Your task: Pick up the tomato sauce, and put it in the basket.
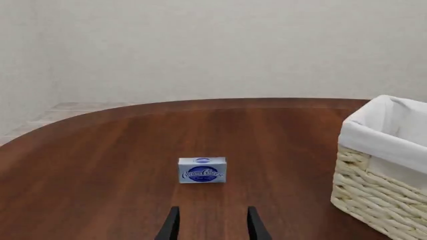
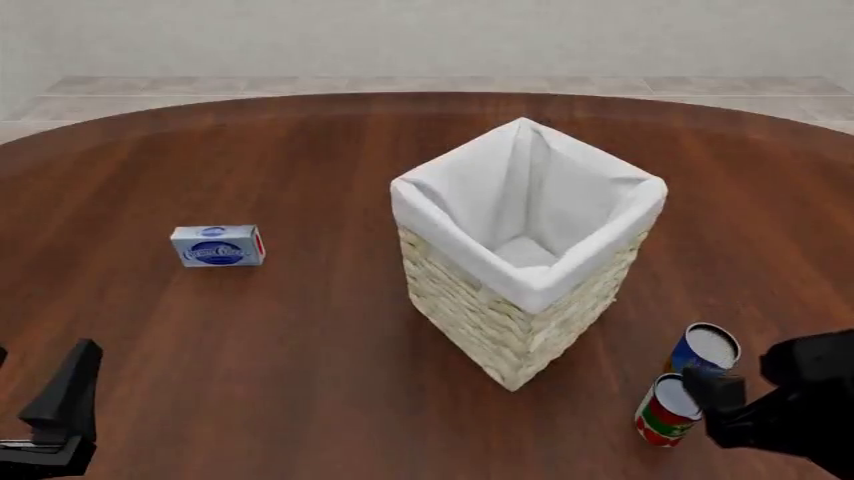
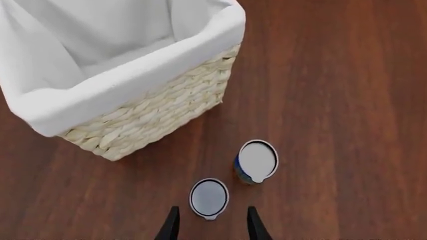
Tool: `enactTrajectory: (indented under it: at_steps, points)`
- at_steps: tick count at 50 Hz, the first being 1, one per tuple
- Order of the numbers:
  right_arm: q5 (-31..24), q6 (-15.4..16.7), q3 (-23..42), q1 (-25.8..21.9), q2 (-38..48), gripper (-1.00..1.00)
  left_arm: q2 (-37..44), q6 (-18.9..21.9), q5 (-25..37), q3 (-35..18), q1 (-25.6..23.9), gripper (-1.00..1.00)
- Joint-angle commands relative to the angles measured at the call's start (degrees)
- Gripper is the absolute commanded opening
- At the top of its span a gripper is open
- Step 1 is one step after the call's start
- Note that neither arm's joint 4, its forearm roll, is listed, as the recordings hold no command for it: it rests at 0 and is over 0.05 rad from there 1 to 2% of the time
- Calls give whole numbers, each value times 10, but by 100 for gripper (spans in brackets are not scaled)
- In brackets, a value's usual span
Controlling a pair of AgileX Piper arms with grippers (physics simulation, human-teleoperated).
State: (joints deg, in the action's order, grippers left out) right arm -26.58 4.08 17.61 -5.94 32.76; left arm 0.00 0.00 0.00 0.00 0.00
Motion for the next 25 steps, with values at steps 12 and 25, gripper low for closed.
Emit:
enactTrajectory:
  at_steps: [12, 25]
  points:
    - [108, -23, -62, -1, 57, 100, 0, 0, 0, 0, 0, 100]
    - [189, -24, -93, 5, 114, 100, 0, 0, 0, 0, 0, 100]
